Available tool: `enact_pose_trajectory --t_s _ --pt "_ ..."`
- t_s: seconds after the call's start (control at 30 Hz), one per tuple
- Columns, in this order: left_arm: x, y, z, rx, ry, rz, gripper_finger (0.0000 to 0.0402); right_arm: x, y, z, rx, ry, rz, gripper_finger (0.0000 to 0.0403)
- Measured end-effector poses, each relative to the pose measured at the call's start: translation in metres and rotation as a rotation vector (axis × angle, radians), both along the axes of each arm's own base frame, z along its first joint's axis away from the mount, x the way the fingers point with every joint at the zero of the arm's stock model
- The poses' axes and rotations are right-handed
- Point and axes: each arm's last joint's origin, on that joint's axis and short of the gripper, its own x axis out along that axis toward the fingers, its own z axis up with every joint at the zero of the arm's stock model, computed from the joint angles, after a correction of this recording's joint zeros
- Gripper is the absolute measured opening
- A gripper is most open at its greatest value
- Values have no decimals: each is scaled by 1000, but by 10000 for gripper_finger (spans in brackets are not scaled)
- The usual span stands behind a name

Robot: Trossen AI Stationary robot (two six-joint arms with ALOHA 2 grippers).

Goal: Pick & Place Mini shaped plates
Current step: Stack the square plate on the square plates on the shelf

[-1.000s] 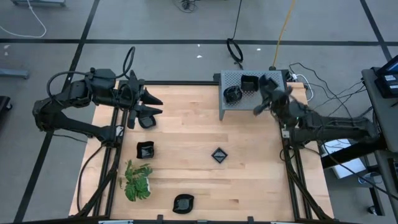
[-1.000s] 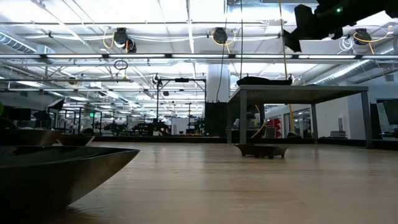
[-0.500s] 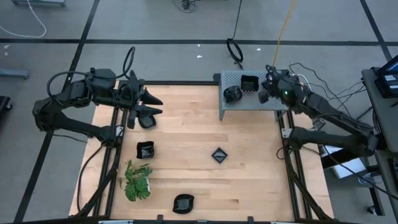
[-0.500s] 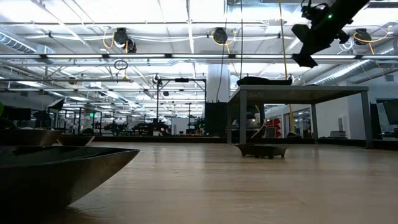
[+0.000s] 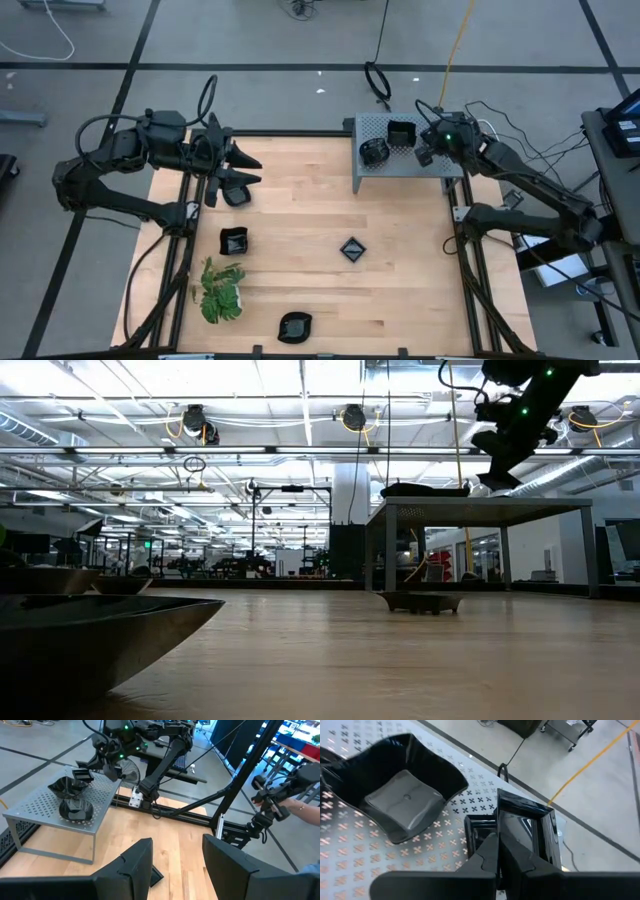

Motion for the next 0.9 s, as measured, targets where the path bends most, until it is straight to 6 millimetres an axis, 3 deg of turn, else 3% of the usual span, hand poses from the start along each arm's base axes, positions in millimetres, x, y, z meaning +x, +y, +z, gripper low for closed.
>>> enact_pose_trajectory --t_s 0.4,0.9 --pt "0 0 0 0 0 0 175 5 -4 -6 38 69 79 0" --pt "0 0 0 0 0 0 175 9 -13 -12 56 100 61 7"
